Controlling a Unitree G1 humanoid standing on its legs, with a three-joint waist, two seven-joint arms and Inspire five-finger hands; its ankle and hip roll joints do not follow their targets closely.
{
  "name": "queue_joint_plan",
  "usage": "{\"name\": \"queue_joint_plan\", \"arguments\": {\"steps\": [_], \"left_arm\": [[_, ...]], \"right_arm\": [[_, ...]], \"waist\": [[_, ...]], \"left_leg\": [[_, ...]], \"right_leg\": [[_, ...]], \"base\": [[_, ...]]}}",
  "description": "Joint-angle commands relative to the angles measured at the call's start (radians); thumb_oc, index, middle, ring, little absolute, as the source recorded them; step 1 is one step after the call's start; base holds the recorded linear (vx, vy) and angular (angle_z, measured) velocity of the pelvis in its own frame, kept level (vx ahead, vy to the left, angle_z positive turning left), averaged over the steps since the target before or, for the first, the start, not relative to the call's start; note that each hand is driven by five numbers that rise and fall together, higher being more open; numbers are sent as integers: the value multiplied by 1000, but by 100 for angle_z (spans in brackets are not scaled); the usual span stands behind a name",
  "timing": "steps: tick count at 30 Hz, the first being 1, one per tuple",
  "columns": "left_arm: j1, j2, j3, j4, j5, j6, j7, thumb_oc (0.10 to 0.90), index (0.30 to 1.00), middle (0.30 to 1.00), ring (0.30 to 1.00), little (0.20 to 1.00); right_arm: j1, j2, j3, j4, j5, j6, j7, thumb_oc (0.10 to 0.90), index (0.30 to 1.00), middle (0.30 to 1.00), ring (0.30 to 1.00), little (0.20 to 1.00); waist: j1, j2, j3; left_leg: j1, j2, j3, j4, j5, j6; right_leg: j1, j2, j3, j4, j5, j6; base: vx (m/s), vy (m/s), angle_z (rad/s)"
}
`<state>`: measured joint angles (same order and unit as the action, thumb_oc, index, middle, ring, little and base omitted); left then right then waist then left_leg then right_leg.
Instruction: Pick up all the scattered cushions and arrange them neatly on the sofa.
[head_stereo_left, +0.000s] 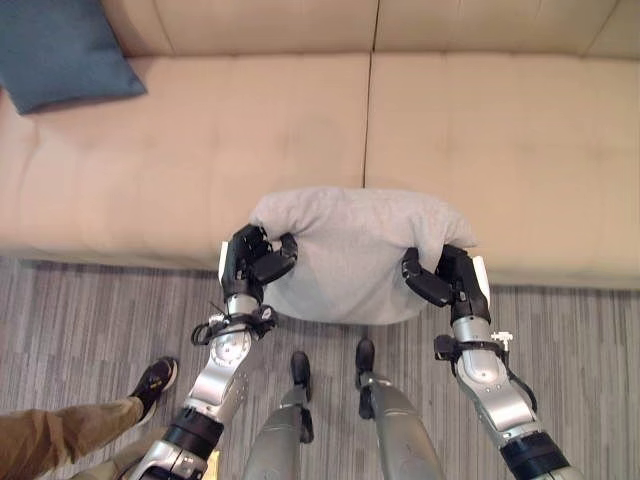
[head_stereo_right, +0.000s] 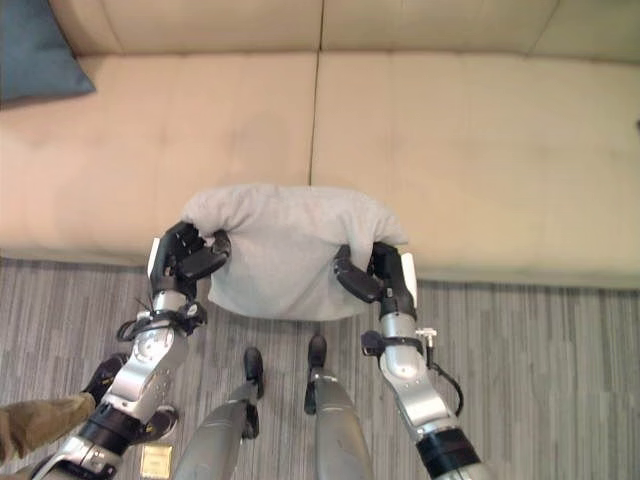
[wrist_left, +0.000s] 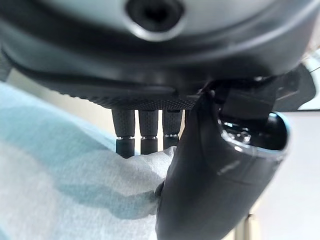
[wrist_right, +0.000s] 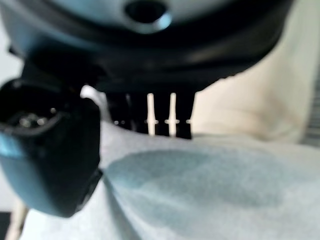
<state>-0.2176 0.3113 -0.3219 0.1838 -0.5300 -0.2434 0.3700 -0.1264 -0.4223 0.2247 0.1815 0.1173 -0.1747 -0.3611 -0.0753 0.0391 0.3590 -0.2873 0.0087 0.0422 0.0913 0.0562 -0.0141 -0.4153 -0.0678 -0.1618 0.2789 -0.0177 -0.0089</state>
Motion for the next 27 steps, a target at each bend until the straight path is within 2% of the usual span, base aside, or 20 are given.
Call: {"name": "queue_joint_plan", "arguments": {"steps": [1, 4, 7, 8, 9, 12, 17, 18, 19, 20, 22, 23, 25, 26, 27], "left_arm": [[51, -38, -50, -84, 18, -101, -91, 400, 300, 300, 300, 300], [99, -38, -49, -73, 11, -84, -108, 400, 300, 300, 300, 300], [110, -37, -52, -65, 17, -72, -111, 400, 300, 300, 300, 300], [114, -38, -56, -68, 24, -62, -108, 400, 300, 300, 300, 300], [121, -40, -51, -74, 36, -58, -109, 400, 300, 300, 300, 300], [135, -30, -49, -98, 53, -52, -114, 400, 300, 300, 300, 300], [128, -18, -47, -109, 77, -38, -109, 400, 300, 300, 300, 300], [125, -10, -48, -112, 84, -33, -111, 400, 300, 300, 300, 300], [125, -10, -47, -112, 84, -33, -111, 400, 300, 300, 300, 300], [124, -7, -47, -113, 84, -31, -109, 400, 300, 300, 300, 300], [124, -3, -39, -112, 91, -27, -105, 400, 300, 300, 300, 300], [124, -3, -34, -110, 94, -25, -105, 400, 300, 300, 300, 300], [125, -4, -32, -107, 92, -27, -107, 400, 300, 300, 300, 300], [126, -8, -36, -104, 92, -29, -111, 400, 300, 300, 300, 300], [126, -10, -38, -104, 90, -30, -115, 400, 300, 300, 300, 300]], "right_arm": [[39, 14, -8, -169, 5, -132, 66, 400, 300, 300, 300, 300], [77, 22, -36, -167, 13, -118, 77, 400, 300, 300, 300, 300], [93, 27, -55, -182, 14, -111, 74, 400, 300, 300, 300, 300], [98, 31, -63, -194, 18, -108, 70, 400, 300, 300, 300, 300], [103, 38, -70, -211, 13, -107, 70, 400, 300, 300, 300, 300], [110, 50, -67, -226, 17, -102, 85, 400, 300, 300, 300, 300], [102, 70, -44, -228, 23, -89, 107, 400, 300, 300, 300, 300], [97, 79, -36, -227, 21, -82, 117, 400, 300, 300, 300, 300], [97, 79, -36, -227, 21, -82, 117, 400, 300, 300, 300, 300], [96, 84, -32, -228, 25, -81, 122, 400, 300, 300, 300, 300], [104, 95, -30, -234, 29, -83, 127, 400, 300, 300, 300, 300], [112, 99, -35, -236, 28, -84, 130, 400, 300, 300, 300, 300], [112, 99, -35, -236, 28, -83, 131, 400, 300, 300, 300, 300], [105, 95, -38, -229, 29, -85, 131, 400, 300, 300, 300, 300], [102, 93, -41, -226, 32, -84, 130, 400, 300, 300, 300, 300]], "waist": [[0, -30, -192], [0, -35, -230], [-1, -38, -255], [2, -43, -260], [7, -33, -271], [11, -31, -300], [25, -28, -298], [23, -26, -287], [24, -24, -290], [20, -18, -282], [17, -9, -270], [14, -6, -268], [10, -5, -269], [-1, -14, -267], [-5, -21, -267]], "left_leg": [[-39, 42, -1, 163, -86, -52], [15, 44, 18, 112, -78, -53], [22, 36, 47, 64, -58, -56], [-7, 28, 67, 68, -38, -57], [45, 22, 71, 7, -49, -53], [93, 6, 59, -8, -68, -35], [173, -10, 106, -18, -113, 16], [203, -23, 116, -29, -124, 43], [200, -21, 117, -30, -122, 43], [210, -19, 117, -34, -124, 53], [228, -12, 115, -40, -136, 65], [244, -14, 107, -45, -142, 64], [254, -13, 100, -55, -143, 59], [269, -19, 89, -72, -149, 47], [268, -25, 84, -72, -150, 43]], "right_leg": [[163, -2, -6, -92, -69, 59], [238, -9, -22, -139, -67, 70], [275, -13, -29, -169, -61, 79], [299, -15, -28, -180, -59, 83], [317, -4, -9, -169, -69, 94], [360, -21, 14, -169, -66, 120], [348, -71, 53, -22, -51, 162], [312, -97, 70, 99, 13, 174], [309, -95, 71, 97, 17, 173], [290, -95, 77, 154, 39, 171], [240, -96, 81, 245, 35, 165], [203, -96, 75, 241, 18, 154], [195, -92, 66, 199, 1, 150], [173, -61, 62, 53, -17, 147], [166, -51, 73, -8, -9, 152]], "base": [[231, 8, -4], [170, 28, 9], [155, 61, 17], [222, 135, 16], [326, 183, 20], [285, 200, -11], [143, 200, -38], [105, 220, -46], [96, 202, -43], [51, 93, -33], [103, 104, -23], [149, 42, -14], [150, -35, -6], [155, -98, 1], [155, -96, -2]]}}
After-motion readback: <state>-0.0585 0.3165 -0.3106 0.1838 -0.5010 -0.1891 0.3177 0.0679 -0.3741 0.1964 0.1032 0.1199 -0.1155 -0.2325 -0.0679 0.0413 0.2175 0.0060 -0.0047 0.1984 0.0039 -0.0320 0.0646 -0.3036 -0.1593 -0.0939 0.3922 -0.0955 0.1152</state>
